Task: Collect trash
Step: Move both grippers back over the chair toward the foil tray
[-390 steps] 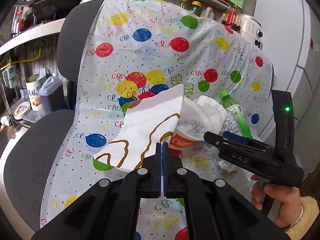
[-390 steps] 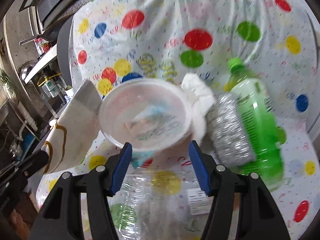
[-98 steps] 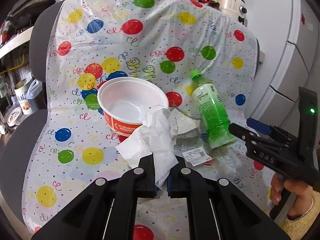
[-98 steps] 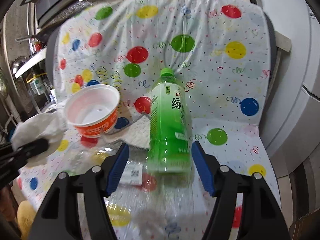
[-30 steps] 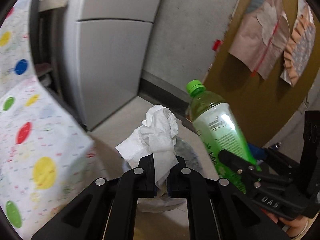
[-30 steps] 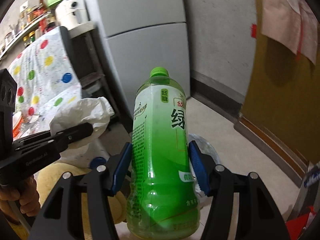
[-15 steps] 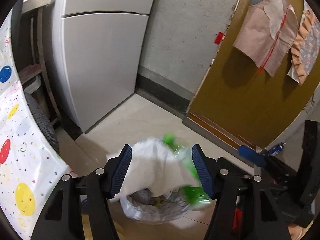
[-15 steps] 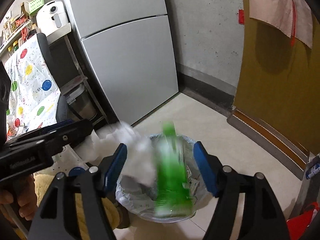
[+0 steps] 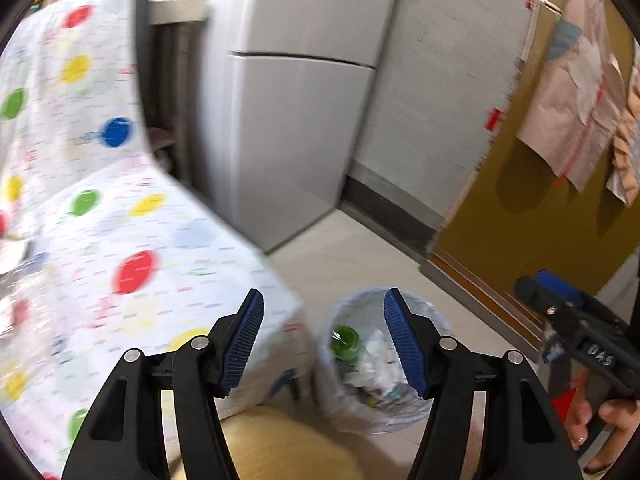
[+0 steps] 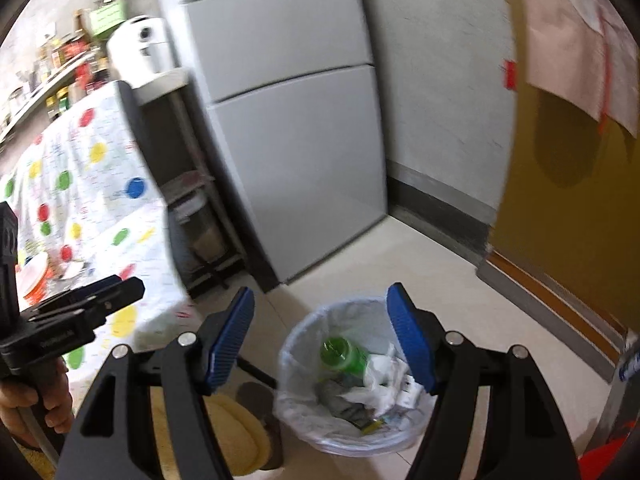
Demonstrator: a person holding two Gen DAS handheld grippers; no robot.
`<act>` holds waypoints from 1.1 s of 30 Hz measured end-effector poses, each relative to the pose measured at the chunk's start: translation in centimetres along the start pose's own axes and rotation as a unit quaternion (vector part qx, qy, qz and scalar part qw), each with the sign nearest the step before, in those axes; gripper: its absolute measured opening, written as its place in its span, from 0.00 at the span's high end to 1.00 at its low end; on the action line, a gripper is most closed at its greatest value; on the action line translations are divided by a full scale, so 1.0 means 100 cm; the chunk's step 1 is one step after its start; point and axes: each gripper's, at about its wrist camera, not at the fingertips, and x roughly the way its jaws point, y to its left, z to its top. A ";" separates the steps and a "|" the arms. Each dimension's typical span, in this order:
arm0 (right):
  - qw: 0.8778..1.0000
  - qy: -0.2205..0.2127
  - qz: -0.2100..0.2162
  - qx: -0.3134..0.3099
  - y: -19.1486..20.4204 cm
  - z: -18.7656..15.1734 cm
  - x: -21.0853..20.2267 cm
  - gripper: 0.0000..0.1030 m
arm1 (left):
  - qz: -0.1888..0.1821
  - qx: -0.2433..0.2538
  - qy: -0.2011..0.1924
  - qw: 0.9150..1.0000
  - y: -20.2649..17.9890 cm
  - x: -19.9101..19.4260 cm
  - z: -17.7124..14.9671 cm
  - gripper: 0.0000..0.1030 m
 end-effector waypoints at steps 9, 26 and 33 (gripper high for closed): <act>0.991 0.007 0.096 -0.095 0.112 0.012 0.009 0.34 | 0.101 -0.067 -0.027 0.992 0.095 -0.077 -0.030 0.38; 0.936 0.059 0.240 -0.250 0.314 -0.003 0.053 0.34 | 0.291 -0.215 -0.052 0.931 0.254 -0.201 -0.089 0.38; 0.919 0.085 0.265 -0.277 0.382 -0.011 0.085 0.34 | 0.315 -0.249 -0.046 0.915 0.296 -0.205 -0.097 0.38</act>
